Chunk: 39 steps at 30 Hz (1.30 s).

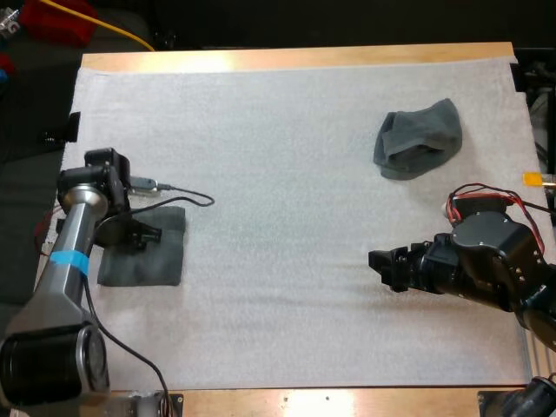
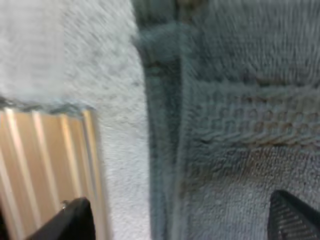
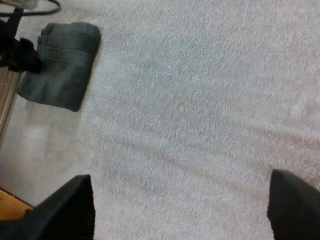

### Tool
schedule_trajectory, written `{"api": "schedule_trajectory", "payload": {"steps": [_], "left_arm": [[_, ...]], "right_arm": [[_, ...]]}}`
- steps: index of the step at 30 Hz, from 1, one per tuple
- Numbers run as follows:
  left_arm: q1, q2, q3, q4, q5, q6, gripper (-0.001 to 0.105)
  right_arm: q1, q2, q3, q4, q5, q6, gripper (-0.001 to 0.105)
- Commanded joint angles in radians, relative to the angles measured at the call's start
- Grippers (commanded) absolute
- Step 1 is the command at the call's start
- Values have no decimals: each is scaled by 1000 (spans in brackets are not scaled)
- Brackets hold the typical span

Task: Pick towel from pile, fold and stack

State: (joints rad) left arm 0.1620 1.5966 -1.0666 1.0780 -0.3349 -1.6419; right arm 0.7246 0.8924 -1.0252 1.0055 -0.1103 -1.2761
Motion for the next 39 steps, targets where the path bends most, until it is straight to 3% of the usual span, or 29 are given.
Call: {"api": "schedule_trajectory", "payload": {"steps": [1,6,17,23,28,39], "left_arm": [[-1,-26,-19,13,-15,-16,69],[-4,-132,-53,23,79,-24,69],[-4,-424,-53,21,299,-59,69],[-4,-553,-53,26,415,-89,69],[-50,-620,-53,51,420,-89,69],[-182,-702,-53,84,420,-89,69]], "right_arm": [[0,-8,-8,-7,-6,-7,70],[0,-8,-8,-7,-6,-7,70],[0,-8,-8,-7,-3,-54,70],[-2,-8,-8,-7,58,-101,70],[-69,-8,-8,-7,76,-144,70],[-385,-8,-8,70,65,-343,70]]}}
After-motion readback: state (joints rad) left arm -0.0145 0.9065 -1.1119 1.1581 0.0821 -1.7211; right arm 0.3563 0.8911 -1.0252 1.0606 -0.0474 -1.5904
